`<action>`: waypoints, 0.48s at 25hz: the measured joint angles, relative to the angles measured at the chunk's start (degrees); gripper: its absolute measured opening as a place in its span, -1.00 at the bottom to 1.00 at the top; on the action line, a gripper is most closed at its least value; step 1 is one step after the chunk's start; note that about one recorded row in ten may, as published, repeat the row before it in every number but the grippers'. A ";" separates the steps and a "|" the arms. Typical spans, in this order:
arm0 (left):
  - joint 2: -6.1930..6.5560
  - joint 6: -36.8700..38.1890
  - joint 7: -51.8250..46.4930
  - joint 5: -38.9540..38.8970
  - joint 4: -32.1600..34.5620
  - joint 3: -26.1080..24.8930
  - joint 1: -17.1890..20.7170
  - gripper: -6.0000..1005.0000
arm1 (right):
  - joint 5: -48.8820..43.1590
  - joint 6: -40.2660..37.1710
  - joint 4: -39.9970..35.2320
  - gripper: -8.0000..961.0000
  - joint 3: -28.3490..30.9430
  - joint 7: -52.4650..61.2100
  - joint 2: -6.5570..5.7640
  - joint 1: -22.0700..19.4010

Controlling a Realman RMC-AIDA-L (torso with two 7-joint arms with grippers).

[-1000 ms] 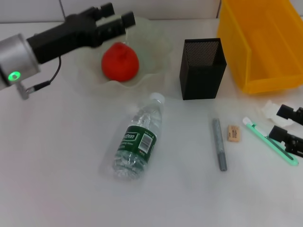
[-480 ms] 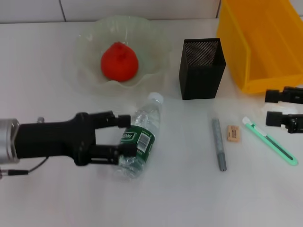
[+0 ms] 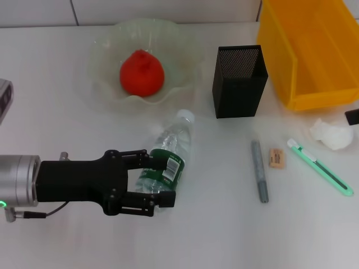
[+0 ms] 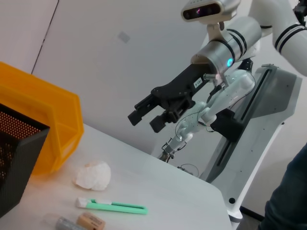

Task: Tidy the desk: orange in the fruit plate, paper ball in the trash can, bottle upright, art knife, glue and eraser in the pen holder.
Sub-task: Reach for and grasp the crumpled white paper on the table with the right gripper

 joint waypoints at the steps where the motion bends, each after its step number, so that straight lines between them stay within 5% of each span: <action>1: -0.15 -0.32 0.28 0.01 -0.05 0.09 0.06 0.68 | -2.00 1.68 -1.15 0.65 -0.94 1.83 0.41 -0.36; 12: -1.43 -2.37 0.00 2.94 -0.17 0.63 -0.58 0.68 | -10.88 17.64 6.73 0.65 -14.50 8.30 1.31 -2.38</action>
